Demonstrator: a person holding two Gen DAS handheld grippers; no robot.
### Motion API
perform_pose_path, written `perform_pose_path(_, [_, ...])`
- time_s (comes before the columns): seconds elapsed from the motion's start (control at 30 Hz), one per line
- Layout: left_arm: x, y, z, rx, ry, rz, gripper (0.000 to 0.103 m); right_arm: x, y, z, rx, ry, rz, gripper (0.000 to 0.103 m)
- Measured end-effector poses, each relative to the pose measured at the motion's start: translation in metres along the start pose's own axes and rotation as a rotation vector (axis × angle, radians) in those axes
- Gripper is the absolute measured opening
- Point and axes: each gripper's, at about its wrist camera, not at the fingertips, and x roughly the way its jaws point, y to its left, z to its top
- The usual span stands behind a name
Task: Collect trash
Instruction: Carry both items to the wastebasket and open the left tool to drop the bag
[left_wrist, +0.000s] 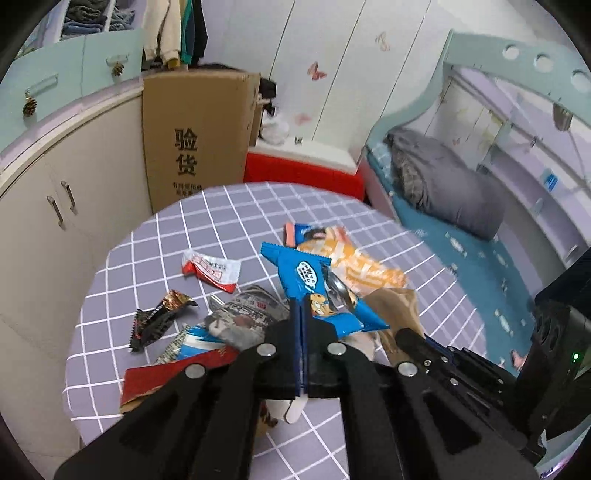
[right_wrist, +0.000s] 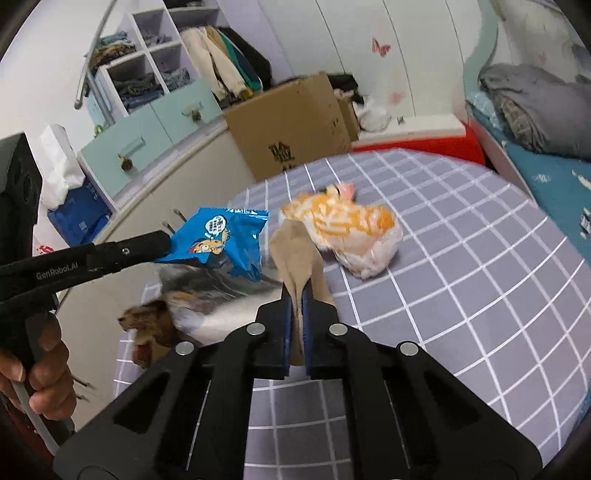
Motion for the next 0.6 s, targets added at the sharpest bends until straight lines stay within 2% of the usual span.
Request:
perform_pose_path(0.13, [-0.032, 0.012, -0.004, -0.022, -0.057, -0.025, 0.001, -0.021, 0.019, 0.007, -0.02, -0.054, 0.028, 0.005])
perform_pose_path(0.3, [-0.082, 0.041, -0.02, -0.059, -0.141, -0.024, 0.001, -0.034, 0.069, 0.009, -0.072, -0.075, 0.105, 0.005])
perform_pose_path(0.43, [-0.121, 0.076, -0.04, -0.09, -0.201, 0.032, 0.001, -0.03, 0.118, 0.0, -0.129, -0.058, 0.168, 0.005])
perform_pose_path(0.6, [-0.166, 0.145, -0.072, -0.171, -0.251, 0.143, 0.001, -0.006, 0.199, -0.025, -0.213, 0.001, 0.259, 0.005])
